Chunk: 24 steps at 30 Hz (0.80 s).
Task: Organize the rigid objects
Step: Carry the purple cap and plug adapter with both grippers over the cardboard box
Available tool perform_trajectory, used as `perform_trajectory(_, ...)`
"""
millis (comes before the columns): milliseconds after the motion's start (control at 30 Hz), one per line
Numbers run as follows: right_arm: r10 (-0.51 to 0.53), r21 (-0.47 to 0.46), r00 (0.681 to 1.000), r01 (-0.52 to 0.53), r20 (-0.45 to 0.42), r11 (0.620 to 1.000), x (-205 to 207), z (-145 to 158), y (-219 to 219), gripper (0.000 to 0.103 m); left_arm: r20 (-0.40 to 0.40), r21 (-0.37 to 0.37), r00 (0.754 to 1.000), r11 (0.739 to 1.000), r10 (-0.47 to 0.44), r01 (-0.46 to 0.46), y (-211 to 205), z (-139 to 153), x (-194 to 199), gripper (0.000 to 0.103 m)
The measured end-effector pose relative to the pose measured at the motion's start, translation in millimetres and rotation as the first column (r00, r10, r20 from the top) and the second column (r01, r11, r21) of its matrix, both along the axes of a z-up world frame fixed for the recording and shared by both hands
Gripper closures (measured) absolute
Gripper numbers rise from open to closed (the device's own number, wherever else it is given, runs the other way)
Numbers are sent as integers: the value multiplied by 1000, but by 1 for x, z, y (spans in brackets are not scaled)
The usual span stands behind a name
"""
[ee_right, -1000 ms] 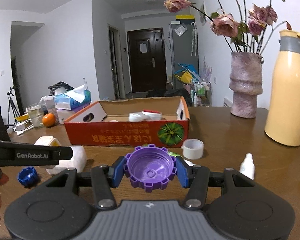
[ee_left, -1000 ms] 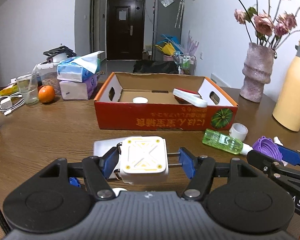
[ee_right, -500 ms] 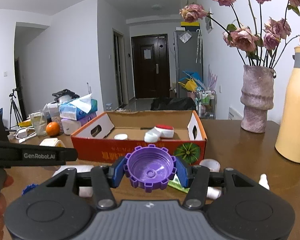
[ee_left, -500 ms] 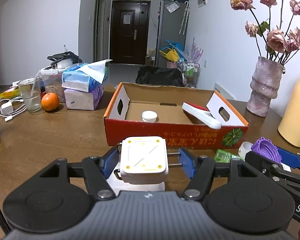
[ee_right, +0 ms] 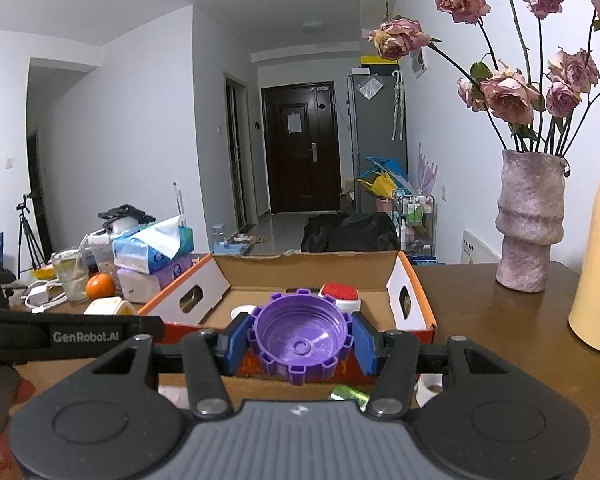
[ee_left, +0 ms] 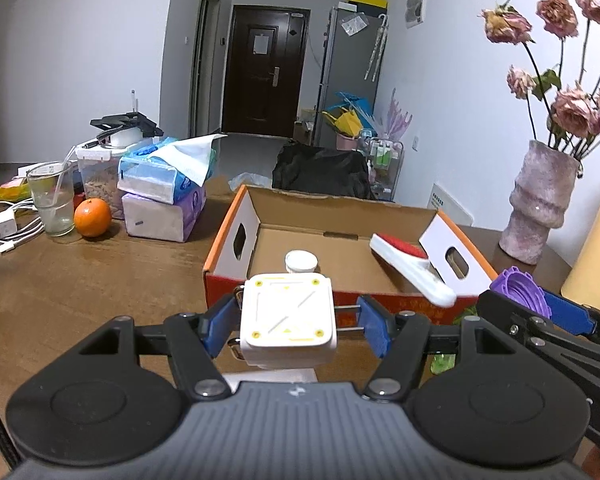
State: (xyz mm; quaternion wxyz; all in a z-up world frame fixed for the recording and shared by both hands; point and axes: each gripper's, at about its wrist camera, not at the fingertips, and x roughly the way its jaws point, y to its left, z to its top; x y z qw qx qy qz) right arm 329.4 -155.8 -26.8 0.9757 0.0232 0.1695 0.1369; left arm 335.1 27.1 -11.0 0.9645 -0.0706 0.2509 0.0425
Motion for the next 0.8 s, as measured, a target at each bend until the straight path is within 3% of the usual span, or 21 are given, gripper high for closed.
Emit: perform_trajectory(800, -54, 47, 998, 55, -24, 997, 90, 0, 0, 51, 17, -39, 997, 996, 78, -77, 8, 2, 75, 36)
